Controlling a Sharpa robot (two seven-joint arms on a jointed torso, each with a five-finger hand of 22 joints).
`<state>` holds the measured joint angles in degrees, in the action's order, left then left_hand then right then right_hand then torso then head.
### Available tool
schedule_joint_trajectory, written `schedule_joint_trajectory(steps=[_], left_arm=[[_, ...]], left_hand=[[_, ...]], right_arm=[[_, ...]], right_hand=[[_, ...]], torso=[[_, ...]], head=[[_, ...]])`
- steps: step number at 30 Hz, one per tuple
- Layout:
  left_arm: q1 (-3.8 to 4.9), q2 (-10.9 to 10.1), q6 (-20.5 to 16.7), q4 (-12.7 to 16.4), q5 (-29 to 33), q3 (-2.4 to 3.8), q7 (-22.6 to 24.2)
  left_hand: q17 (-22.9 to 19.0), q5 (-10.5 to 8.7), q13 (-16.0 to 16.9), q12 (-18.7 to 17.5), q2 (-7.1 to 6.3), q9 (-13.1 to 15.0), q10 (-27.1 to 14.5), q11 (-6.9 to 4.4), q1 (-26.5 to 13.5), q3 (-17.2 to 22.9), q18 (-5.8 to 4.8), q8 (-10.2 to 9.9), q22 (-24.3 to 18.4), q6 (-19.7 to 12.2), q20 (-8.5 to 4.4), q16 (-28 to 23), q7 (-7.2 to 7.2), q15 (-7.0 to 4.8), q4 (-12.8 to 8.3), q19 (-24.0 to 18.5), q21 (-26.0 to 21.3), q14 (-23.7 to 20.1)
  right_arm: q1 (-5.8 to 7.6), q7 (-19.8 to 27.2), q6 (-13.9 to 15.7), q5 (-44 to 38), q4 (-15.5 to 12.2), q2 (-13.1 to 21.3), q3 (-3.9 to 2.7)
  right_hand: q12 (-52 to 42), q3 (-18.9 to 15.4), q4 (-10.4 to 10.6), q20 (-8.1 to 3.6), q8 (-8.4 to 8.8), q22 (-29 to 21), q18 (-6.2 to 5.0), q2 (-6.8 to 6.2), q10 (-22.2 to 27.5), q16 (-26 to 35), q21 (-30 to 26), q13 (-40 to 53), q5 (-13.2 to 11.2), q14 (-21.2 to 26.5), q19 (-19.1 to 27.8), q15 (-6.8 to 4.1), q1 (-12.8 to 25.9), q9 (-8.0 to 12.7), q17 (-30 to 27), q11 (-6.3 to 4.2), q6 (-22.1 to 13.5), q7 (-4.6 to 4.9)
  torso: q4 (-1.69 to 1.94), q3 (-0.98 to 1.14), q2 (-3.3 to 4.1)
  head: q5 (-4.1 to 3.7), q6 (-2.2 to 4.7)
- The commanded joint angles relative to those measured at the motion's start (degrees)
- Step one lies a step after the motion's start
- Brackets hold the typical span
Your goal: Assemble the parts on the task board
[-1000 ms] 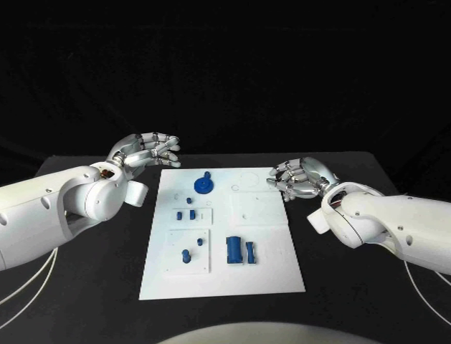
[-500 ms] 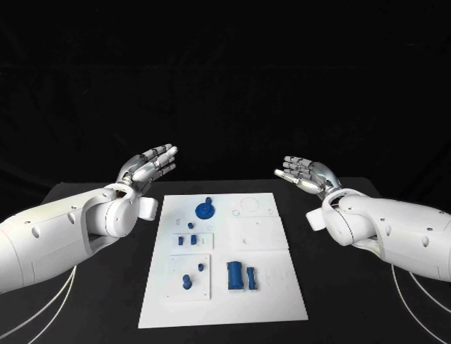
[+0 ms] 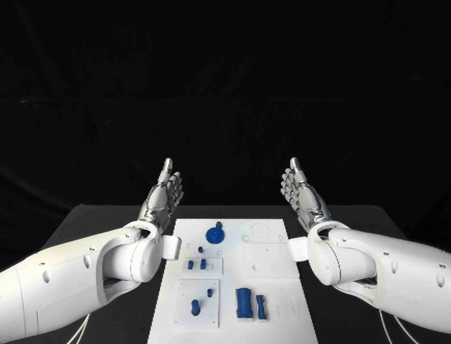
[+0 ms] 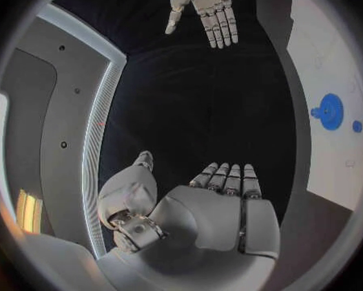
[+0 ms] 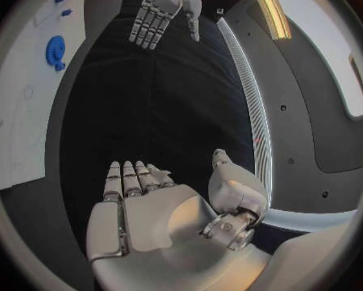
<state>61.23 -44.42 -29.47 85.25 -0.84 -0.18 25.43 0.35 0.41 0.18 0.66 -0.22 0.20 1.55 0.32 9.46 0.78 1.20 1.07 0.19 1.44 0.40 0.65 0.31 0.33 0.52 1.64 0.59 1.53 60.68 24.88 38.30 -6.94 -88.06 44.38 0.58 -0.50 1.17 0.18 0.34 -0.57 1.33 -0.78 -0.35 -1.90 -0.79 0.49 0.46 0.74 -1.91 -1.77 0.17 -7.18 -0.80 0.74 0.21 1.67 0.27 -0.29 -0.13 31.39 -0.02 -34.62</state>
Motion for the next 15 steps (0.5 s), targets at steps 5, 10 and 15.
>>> schedule_joint_trajectory(steps=[5,10,15], left_arm=[[-0.95,-0.24,-13.83,4.20,0.80,0.16,4.19],[-1.07,-0.27,-14.64,4.71,0.84,0.18,4.36],[-1.07,-0.27,-14.64,4.71,0.84,0.18,4.36]], left_hand=[[-0.35,-0.41,-0.18,-0.66,0.22,-0.20,-1.55,-0.32,-9.46,-0.78,-1.20,-1.07,-0.19,-1.44,-0.40,-0.65,-0.31,-0.33,-0.52,-1.64,-0.59,-1.53],[-0.35,-0.41,-0.18,-0.66,0.22,-0.20,-1.55,-0.32,-9.46,-0.78,-1.20,-1.07,-0.19,-1.44,-0.40,-0.65,-0.31,-0.33,-0.52,-1.64,-0.59,-1.53],[-0.35,-0.41,-0.18,-0.66,0.22,-0.20,-1.55,-0.32,-9.46,-0.78,-1.20,-1.07,-0.19,-1.44,-0.40,-0.65,-0.31,-0.33,-0.52,-1.64,-0.59,-1.53]], right_arm=[[-0.52,4.91,5.82,6.94,-1.89,0.31,-0.58],[-0.52,4.91,5.82,6.94,-1.89,0.31,-0.58],[-0.52,4.91,5.82,6.94,-1.89,0.31,-0.58]], right_hand=[[0.50,-1.17,-0.18,-0.34,0.57,-1.33,0.78,0.35,1.90,0.79,-0.49,-0.46,-0.74,1.91,1.77,-0.17,7.18,0.80,-0.74,-0.21,-1.67,-0.27],[0.50,-1.17,-0.18,-0.34,0.57,-1.33,0.78,0.35,1.90,0.79,-0.49,-0.46,-0.74,1.91,1.77,-0.17,7.18,0.80,-0.74,-0.21,-1.67,-0.27],[0.50,-1.17,-0.18,-0.34,0.57,-1.33,0.78,0.35,1.90,0.79,-0.49,-0.46,-0.74,1.91,1.77,-0.17,7.18,0.80,-0.74,-0.21,-1.67,-0.27]], torso=[[0.29,0.13,-0.21],[0.29,0.13,-0.21],[0.29,0.13,-0.21]], head=[[0.02,0.24],[0.02,0.24],[0.02,0.24]])
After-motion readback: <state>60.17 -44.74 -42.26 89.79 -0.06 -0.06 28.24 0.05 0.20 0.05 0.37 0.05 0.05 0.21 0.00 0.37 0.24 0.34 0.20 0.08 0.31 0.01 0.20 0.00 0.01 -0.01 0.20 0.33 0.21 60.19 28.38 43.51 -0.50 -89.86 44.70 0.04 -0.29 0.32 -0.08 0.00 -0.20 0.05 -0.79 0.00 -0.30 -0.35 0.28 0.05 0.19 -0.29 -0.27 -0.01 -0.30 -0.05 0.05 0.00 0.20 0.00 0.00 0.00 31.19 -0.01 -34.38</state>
